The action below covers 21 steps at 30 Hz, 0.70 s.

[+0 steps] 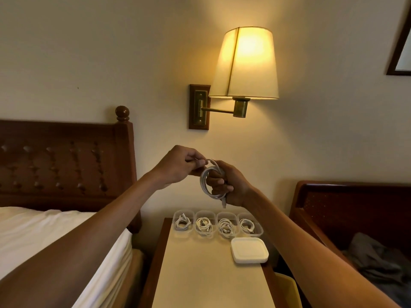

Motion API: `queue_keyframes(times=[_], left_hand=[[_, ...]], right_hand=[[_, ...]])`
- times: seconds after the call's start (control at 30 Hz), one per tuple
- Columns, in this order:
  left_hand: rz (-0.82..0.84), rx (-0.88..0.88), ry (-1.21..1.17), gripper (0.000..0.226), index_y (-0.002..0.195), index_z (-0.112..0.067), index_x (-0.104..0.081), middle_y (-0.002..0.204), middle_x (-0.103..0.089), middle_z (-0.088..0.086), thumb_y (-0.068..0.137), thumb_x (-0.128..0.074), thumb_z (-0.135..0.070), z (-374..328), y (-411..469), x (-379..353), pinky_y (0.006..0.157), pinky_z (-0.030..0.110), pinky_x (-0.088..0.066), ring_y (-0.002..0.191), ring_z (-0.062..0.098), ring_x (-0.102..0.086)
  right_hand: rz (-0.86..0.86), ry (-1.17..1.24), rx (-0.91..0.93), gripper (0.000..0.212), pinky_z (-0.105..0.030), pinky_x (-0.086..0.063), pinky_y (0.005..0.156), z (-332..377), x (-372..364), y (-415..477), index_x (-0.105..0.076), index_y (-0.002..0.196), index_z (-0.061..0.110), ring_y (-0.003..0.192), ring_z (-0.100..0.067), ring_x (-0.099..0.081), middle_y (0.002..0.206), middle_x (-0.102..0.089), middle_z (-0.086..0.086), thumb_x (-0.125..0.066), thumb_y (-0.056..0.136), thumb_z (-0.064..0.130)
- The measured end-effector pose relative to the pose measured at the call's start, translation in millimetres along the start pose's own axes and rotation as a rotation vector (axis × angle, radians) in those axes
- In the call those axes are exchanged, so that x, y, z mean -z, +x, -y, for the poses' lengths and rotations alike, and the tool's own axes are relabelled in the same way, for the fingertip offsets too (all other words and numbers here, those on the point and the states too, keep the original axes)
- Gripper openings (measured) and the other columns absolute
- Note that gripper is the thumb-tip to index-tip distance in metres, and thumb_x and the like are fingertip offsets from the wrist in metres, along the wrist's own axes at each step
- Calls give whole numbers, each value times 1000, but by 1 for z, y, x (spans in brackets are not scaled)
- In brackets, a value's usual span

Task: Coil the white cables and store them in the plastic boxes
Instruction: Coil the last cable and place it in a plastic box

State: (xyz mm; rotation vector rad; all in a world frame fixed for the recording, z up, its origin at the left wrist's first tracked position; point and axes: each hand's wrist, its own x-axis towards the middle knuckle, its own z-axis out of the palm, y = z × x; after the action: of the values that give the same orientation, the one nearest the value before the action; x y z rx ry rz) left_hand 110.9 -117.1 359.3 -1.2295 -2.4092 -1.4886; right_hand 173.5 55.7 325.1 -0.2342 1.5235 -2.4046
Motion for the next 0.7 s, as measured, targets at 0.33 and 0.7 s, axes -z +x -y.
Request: queue_keyframes(times=[0.33,0.7], left_hand=[[-83,112,-88,11,102,-5,-70,92,-74,13,93,-64,-8,-7,5,-12,84,38,-61,83,20,-74],[76,361,-261,10,102,-14,-62,100,-71,10,93,-63,-14,-5,3,-28,80,37,-48,98,25,-66]], right_hand=[[-502,-142,231,41,-17,-30,35,-6,2,8,-48,70,11,34,-8,-30,52,-44,-2,-50,98,40],[-756,-277,334,54,-26,-39,46,-16,13,13,-61,68,5,41,-14,-47,51,-55,-4,-48,98,47]])
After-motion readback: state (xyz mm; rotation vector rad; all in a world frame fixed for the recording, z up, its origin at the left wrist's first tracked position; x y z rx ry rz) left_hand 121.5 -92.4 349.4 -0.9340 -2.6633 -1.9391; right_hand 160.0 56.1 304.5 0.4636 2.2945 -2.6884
